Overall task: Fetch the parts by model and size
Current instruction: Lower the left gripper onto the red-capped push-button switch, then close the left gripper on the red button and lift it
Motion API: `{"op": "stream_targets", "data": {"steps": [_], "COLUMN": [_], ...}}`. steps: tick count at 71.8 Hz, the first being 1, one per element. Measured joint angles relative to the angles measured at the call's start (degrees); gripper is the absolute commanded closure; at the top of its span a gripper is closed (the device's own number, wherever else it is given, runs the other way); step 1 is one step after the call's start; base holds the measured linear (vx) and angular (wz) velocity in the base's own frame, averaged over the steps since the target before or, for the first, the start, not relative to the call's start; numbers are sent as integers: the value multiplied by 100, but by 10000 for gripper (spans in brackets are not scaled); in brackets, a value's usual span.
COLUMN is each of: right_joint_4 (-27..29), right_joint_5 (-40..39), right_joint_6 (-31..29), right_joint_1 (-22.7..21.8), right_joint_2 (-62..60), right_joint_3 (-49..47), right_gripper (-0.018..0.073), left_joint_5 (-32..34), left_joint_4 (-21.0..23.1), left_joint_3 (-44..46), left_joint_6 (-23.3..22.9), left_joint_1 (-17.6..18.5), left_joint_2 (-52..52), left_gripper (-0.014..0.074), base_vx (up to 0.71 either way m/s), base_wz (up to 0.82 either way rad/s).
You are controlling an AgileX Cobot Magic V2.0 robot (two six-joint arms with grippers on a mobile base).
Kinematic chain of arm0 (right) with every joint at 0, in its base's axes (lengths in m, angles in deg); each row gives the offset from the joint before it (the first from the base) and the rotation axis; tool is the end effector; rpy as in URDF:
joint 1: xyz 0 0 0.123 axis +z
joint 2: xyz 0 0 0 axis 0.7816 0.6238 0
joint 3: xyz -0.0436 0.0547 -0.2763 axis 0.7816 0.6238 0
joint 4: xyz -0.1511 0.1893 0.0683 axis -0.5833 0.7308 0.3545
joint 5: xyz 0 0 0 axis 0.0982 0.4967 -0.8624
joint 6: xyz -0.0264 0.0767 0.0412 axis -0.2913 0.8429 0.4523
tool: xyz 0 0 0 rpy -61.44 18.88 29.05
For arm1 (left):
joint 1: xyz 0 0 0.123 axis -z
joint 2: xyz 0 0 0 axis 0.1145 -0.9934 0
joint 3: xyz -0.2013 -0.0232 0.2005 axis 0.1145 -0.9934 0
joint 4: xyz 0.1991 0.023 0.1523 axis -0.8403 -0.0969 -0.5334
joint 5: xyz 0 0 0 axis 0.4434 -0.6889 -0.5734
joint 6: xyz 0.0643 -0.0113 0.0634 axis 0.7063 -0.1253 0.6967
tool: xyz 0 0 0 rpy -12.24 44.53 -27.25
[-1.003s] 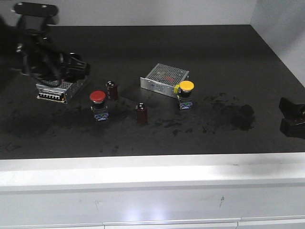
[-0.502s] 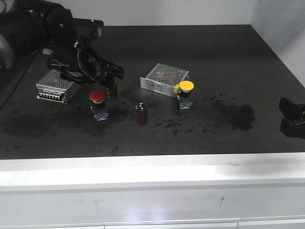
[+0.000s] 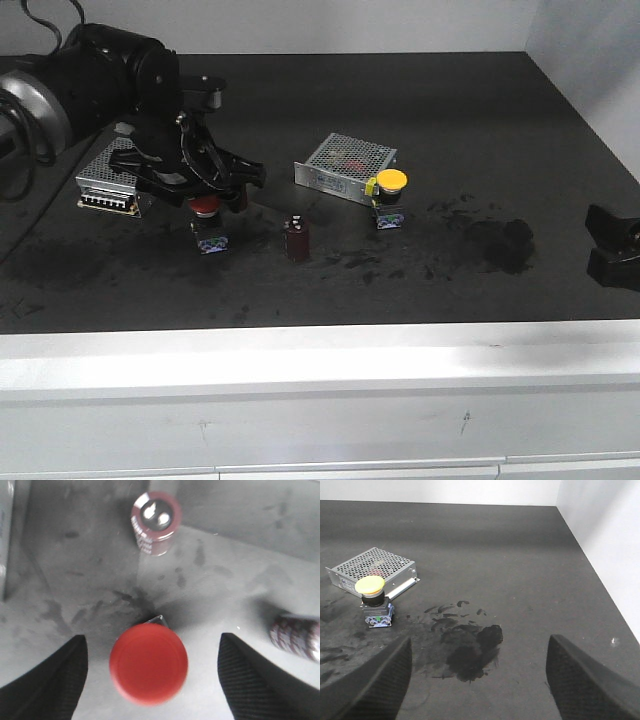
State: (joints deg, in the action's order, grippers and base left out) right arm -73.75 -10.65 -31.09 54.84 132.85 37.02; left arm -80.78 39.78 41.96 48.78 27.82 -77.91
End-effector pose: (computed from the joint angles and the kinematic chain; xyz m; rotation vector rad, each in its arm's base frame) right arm 0.1813 0.0094 0.3081 -0.0701 1.8975 0.0079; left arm 0.4125 -0.1559 0.2851 0.1333 2.7380 -0.1166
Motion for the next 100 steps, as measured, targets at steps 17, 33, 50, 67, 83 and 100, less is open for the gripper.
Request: {"op": "stream_targets", "data": {"steps": [17, 33, 50, 67, 83, 100], "right_joint_4": [0, 0, 0, 0, 0, 0], "right_joint_5": [0, 0, 0, 0, 0, 0], "right_joint_6": [0, 0, 0, 0, 0, 0], "right_joint_1": [0, 0, 0, 0, 0, 0], "right_joint_2": [0, 0, 0, 0, 0, 0], "right_joint_3": [0, 0, 0, 0, 0, 0], "right_gripper": [20, 20, 20, 20, 20, 20], "left_joint_5": [-61, 25, 157, 717, 1464, 2243], "left_joint_4": [0, -14, -114, -163, -366, -480], "left_joint_3": [0, 0, 0, -573, -1935, -3574], "left_joint_6": [-162, -239, -241, -118, -92, -47], "left_joint_1": [0, 0, 0, 0, 2, 2], "left_joint_2": [-166, -175, -14, 983, 2492, 4497], "left_gripper": [204, 521, 604, 604, 604, 604], "base_vx": [0, 0, 0, 0, 0, 0], "base_wz": [0, 0, 0, 0, 0, 0]}}
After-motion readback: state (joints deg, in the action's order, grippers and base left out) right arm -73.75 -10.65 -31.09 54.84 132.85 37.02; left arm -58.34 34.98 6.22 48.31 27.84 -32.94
